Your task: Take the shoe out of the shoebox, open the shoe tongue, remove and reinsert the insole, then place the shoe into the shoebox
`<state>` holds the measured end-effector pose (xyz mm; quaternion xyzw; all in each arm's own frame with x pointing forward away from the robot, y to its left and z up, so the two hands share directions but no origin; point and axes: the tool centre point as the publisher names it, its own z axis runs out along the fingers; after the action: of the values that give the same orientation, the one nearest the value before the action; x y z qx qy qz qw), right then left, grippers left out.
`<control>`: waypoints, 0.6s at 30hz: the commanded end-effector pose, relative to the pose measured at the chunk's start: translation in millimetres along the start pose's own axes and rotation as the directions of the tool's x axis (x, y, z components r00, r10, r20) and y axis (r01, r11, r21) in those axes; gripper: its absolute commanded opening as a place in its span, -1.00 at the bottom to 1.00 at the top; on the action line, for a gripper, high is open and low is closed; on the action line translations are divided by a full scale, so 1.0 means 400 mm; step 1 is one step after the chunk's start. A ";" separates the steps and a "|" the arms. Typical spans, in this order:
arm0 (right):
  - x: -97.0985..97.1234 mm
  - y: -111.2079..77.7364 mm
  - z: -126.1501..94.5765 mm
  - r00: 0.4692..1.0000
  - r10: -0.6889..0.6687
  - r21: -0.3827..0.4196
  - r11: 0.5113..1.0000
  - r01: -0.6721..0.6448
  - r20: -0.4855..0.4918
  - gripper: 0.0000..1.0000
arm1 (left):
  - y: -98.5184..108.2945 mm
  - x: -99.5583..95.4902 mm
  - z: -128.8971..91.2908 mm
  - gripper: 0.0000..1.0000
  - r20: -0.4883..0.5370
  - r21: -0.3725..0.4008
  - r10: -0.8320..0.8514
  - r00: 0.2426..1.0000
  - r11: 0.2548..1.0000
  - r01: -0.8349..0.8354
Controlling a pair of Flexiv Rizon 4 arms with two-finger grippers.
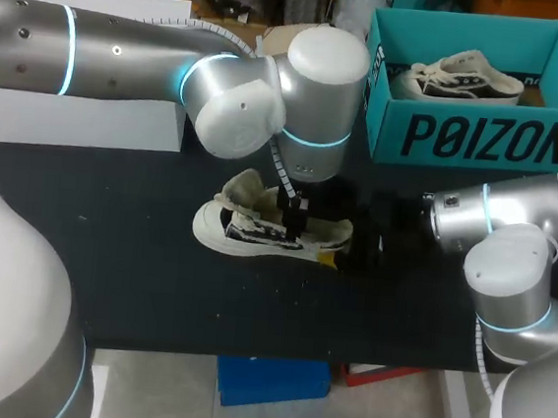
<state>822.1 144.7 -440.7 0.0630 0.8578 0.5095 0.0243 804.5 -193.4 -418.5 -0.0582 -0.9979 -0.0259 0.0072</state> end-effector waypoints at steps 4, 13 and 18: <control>-0.002 -0.003 0.002 1.000 0.003 0.003 1.000 -0.003 0.002 -1.00 | 0.018 0.015 0.030 -0.30 0.073 -0.056 0.028 0.997 0.998 -0.024; -0.002 -0.003 0.002 1.000 0.003 0.003 1.000 -0.003 0.002 -1.00 | 0.023 0.004 0.036 -0.38 0.220 -0.132 0.003 0.976 0.991 0.027; -0.002 -0.003 0.002 1.000 0.003 0.003 1.000 -0.003 0.002 -1.00 | 0.045 -0.024 0.036 -0.43 0.305 -0.143 -0.035 0.952 0.986 0.082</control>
<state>822.6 145.4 -440.7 0.0630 0.8578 0.5095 0.0244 815.9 -182.7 -419.8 -0.0357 -0.9880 -0.0878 -0.1223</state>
